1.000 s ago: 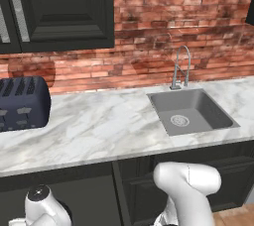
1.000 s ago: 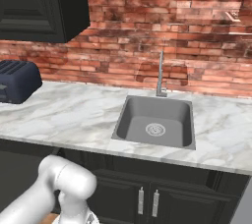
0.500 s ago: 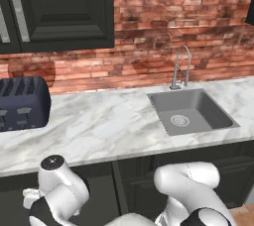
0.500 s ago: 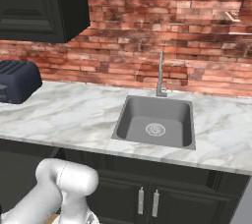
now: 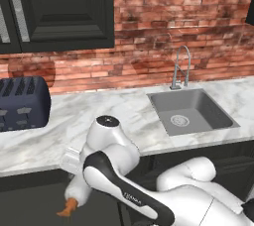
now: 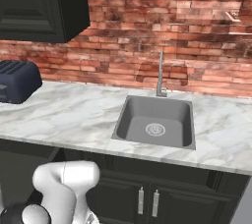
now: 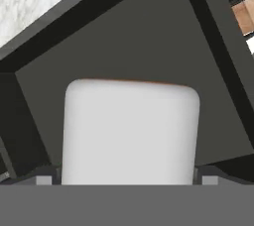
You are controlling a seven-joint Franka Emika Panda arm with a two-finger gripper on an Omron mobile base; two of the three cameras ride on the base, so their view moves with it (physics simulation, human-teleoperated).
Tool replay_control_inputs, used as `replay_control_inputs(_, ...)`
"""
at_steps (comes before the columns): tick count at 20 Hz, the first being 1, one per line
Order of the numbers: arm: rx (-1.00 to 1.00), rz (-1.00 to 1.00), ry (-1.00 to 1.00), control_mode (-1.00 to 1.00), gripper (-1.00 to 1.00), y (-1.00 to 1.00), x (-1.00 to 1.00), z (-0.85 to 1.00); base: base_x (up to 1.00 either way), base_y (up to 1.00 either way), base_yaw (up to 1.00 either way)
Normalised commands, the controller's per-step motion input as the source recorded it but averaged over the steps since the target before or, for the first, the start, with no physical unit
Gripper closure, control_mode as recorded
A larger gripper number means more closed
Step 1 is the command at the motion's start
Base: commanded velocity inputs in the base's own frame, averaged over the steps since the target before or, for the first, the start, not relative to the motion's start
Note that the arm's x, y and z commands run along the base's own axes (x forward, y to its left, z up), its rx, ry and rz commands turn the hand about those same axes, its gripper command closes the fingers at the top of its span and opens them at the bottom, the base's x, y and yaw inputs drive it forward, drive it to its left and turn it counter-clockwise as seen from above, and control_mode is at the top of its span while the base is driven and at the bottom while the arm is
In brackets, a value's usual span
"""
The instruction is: Restock the sink supplies by placing the sponge and soap dispenser on the counter and next to the sink. Make sure the soap dispenser is upright.
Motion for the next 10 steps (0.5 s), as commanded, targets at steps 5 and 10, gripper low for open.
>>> replay_control_inputs(5,0.29,-0.07,0.00,-1.00,1.00,-1.00,0.40,0.89,0.00,0.00,0.00)
replay_control_inputs(10,0.36,-0.11,0.01,-1.00,1.00,-1.00,0.53,0.72,0.00,0.00,0.00)
